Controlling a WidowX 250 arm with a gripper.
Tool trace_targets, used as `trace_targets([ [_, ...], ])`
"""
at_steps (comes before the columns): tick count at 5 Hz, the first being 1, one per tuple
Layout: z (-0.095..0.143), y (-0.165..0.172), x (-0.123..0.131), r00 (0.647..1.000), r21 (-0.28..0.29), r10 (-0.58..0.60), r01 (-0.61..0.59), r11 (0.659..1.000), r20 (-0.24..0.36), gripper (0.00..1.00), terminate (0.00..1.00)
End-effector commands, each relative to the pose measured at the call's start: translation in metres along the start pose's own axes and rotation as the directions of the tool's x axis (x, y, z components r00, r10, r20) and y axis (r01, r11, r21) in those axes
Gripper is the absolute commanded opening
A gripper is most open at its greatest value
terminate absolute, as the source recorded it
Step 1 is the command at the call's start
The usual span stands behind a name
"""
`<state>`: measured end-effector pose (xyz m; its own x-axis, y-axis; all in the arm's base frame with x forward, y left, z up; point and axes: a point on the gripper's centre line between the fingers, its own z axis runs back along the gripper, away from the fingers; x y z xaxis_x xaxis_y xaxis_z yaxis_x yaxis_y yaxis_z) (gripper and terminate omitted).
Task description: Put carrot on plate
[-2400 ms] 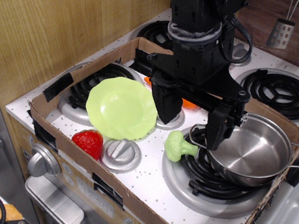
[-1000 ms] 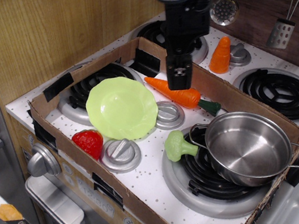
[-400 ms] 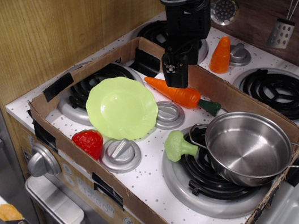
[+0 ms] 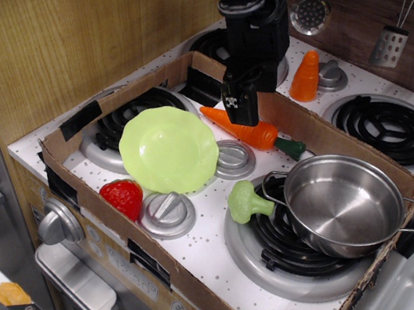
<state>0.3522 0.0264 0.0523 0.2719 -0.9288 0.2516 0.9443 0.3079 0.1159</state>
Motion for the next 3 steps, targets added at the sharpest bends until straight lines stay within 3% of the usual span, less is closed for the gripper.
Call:
trace_targets([
  [1, -0.005, 0.006, 0.017, 0.999, 0.119, 0.017, -0.020, 0.993, 0.028, 1.00, 0.00],
  [2, -0.010, 0.007, 0.018, 1.000, 0.094, 0.001, -0.003, 0.996, 0.017, 1.00, 0.00],
  [3, -0.015, 0.010, 0.015, 1.000, 0.012, -0.028, 0.028, 1.000, 0.006, 1.00, 0.00],
])
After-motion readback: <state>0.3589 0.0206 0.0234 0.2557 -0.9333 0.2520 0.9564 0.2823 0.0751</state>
